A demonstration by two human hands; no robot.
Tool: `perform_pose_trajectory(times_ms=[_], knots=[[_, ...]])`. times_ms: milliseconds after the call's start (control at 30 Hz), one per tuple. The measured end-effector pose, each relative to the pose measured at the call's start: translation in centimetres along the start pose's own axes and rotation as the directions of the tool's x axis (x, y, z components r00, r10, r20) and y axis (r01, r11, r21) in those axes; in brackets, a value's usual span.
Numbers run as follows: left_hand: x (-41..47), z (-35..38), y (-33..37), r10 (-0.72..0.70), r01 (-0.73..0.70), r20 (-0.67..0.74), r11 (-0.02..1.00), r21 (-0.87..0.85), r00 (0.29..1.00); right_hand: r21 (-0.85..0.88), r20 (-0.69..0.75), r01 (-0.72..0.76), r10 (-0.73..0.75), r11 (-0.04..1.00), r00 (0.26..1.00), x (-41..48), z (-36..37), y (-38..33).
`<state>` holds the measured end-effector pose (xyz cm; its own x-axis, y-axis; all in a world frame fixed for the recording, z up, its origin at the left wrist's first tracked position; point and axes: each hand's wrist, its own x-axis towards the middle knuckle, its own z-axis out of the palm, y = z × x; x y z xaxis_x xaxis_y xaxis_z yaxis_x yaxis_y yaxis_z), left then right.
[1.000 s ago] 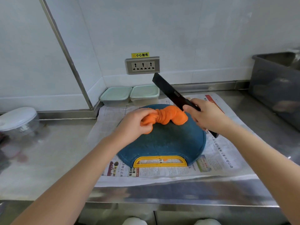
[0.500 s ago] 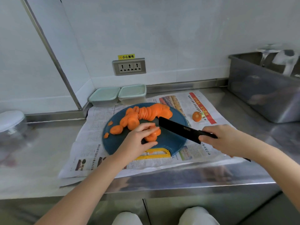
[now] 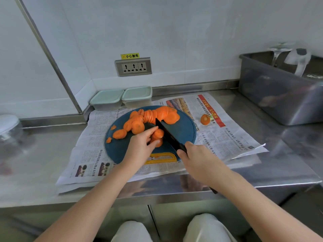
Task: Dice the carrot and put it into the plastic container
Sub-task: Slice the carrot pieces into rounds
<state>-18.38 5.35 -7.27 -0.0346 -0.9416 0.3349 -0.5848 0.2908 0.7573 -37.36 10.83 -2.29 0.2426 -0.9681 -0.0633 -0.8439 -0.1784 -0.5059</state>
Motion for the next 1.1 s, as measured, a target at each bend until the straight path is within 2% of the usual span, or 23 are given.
perform_pose_trajectory(times_ms=[133,267,500,733,867,1100], knots=[[0.0,0.1,0.4,-0.045,0.043,-0.032,0.997,-0.062,0.998,-0.021,0.045,-0.006,0.007,1.000,0.999,-0.1,-0.5,-0.2],[0.5,-0.1,1.1,-0.036,0.035,-0.047,0.999,-0.014,0.998,0.027,0.048,-0.028,0.027,0.999,0.998,0.0,-0.8,0.1],[2.3,-2.1,1.5,-0.150,0.141,0.204,0.988,0.059,0.967,0.081,0.103,-0.047,0.039,0.996,0.994,0.9,-2.1,0.9],[4.3,-2.6,3.0,-0.198,0.115,0.298,0.954,0.277,0.934,0.108,0.154,-0.049,0.032,0.993,0.988,1.2,-3.0,0.9],[5.4,-2.7,3.7,-0.212,0.046,0.362,0.908,0.417,0.908,0.134,0.170,-0.067,0.043,0.989,0.984,1.5,-3.3,1.2],[5.4,-2.6,3.7,-0.185,-0.035,0.388,0.868,0.496,0.903,0.134,0.161,-0.076,0.054,0.988,0.986,1.8,-3.6,2.1]])
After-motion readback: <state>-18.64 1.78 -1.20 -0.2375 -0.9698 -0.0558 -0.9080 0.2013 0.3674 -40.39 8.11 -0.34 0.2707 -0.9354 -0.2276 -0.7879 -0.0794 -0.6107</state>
